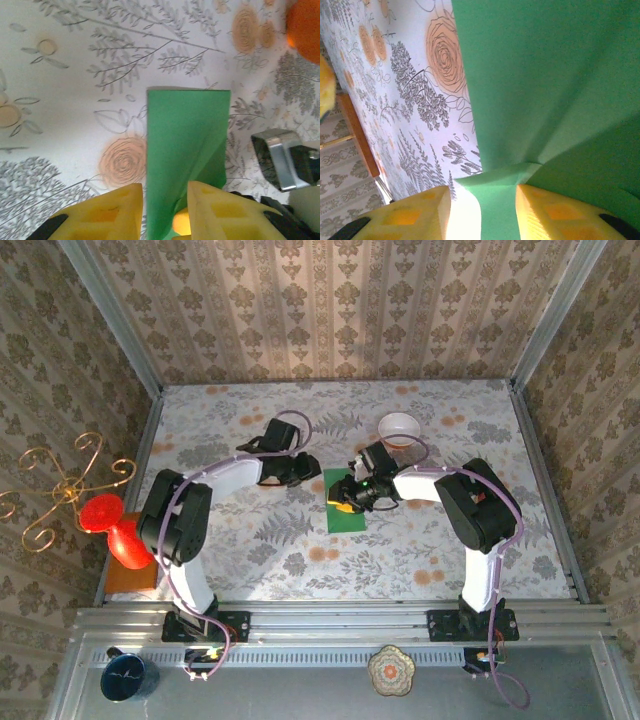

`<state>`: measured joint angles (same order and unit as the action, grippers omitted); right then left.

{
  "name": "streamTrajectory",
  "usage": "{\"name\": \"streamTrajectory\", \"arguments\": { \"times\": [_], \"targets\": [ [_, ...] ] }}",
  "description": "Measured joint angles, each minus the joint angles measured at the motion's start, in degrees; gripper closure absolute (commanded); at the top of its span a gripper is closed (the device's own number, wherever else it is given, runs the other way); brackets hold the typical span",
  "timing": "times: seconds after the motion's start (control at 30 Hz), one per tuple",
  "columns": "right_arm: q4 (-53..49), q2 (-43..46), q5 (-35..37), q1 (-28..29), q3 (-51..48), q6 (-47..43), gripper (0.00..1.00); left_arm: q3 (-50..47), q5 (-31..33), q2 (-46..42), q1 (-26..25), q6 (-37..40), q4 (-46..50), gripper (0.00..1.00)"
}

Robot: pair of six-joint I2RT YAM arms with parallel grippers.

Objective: Fold a paper plane with a square sheet of paper (pick it up from the middle)
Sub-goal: Fold the triangle a second time at the center of the table.

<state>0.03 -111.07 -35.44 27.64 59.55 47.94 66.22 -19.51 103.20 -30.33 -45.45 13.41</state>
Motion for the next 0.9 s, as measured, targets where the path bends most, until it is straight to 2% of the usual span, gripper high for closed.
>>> {"name": "streamTrajectory", "arguments": {
  "times": [0.23,0.67,0.8,0.9],
  "targets": [
    [0.0,0.0,0.0,0.0,0.0,0.0,0.61,-3.1,1.4,-2.1,-0.5,-0.1,0.7,0.71],
    [-2.4,-0.2,3.2,0.0,-0.2,-0.7,0.87,-6.8,-0.7,-2.9,-4.2,-1.7,-1.2,0.94],
    [-2.9,-0.3,3.5,0.0,-0.1,-1.1,0.89,-7.1,-2.8,-2.7,-5.3,-2.4,-3.3,1.0],
    [-3.0,-0.3,3.6,0.0,-0.1,-1.3,0.91,-7.1,-3.9,-2.0,-6.1,-2.5,-4.5,1.0]
  ]
}}
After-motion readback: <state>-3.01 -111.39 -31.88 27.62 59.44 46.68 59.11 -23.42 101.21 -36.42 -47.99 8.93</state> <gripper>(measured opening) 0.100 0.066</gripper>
